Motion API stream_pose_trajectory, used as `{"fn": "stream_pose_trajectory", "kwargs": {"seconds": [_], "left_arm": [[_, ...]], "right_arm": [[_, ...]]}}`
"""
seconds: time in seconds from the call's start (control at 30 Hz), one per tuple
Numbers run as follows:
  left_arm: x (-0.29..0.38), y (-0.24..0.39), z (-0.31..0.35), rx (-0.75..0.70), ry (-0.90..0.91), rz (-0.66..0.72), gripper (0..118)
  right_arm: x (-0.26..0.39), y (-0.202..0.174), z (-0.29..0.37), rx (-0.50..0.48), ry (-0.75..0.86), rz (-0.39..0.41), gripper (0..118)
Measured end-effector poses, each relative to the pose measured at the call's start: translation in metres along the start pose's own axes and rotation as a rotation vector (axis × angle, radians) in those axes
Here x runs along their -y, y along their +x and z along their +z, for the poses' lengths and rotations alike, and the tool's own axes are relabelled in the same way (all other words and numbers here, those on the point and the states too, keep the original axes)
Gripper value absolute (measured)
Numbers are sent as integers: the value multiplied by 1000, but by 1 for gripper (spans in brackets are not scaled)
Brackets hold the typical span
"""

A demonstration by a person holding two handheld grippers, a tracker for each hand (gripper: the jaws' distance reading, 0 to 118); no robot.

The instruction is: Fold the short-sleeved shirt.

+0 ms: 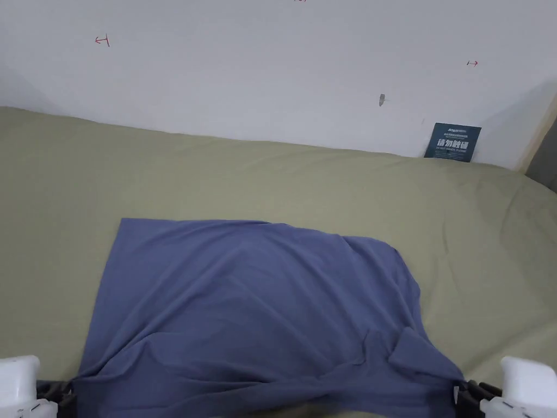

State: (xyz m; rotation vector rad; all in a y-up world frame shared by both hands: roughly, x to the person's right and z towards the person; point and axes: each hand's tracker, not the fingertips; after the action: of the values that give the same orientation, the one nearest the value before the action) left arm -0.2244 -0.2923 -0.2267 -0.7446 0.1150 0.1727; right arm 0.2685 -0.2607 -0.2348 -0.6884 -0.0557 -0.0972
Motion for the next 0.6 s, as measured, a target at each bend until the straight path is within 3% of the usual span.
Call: {"fn": "stream_pose_trajectory", "kwargs": {"seconds": [0.1,0.4,0.6], "left_arm": [[-11,3,1,10,23,-1,0],[-63,7,-16,24,80,-37,0],[-98,3,-50,28,59,-52,0]], "right_arm": [[-15,-4,-2,-11,26,-3,4],[-72,-12,-36,4,91,89,4],[-106,1,-89,6,41,108,4]]}}
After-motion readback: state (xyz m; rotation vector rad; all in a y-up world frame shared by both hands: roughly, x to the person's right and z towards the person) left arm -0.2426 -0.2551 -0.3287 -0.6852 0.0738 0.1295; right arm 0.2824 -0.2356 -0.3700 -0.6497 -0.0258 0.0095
